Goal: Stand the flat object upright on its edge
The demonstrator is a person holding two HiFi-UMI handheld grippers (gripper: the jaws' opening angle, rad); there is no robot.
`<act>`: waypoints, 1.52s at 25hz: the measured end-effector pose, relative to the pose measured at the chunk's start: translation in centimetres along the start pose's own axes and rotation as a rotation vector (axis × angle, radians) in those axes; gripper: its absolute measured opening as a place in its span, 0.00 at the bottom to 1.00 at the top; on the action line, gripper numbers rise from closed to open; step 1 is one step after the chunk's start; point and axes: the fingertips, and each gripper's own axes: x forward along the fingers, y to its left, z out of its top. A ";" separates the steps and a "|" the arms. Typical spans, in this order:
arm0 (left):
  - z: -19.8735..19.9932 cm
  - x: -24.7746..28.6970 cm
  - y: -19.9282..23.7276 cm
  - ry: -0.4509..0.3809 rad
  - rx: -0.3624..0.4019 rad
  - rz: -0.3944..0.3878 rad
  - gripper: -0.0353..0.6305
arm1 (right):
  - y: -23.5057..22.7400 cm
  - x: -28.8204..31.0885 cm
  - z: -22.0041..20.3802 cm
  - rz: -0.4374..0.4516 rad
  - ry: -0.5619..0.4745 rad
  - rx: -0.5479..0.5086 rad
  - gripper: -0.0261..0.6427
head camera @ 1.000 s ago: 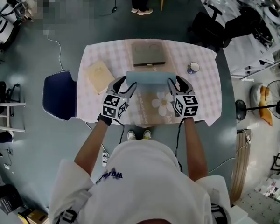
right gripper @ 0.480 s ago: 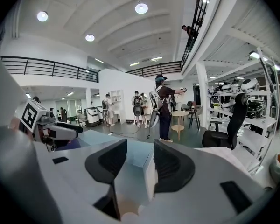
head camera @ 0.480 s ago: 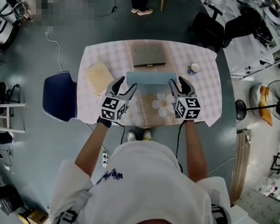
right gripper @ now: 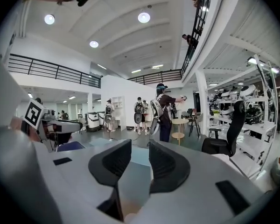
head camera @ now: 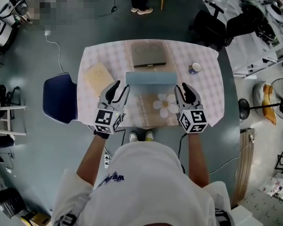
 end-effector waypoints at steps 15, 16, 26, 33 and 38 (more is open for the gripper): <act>2.9 -3.8 -1.0 -0.087 0.069 0.029 0.06 | 2.4 -4.8 3.7 0.012 -0.107 -0.083 0.04; 2.9 -3.8 -1.1 -0.085 0.072 0.028 0.06 | 2.4 -4.9 3.7 0.009 -0.106 -0.084 0.04; 2.5 -3.7 -1.5 -0.070 0.071 0.025 0.06 | 2.3 -5.4 3.5 0.005 -0.098 -0.082 0.04; 2.6 -4.0 -1.6 -0.072 0.072 0.027 0.06 | 2.5 -5.6 3.6 0.010 -0.098 -0.085 0.04; 2.2 -4.2 -1.8 -0.067 0.069 0.028 0.06 | 2.7 -5.7 3.5 0.016 -0.097 -0.085 0.04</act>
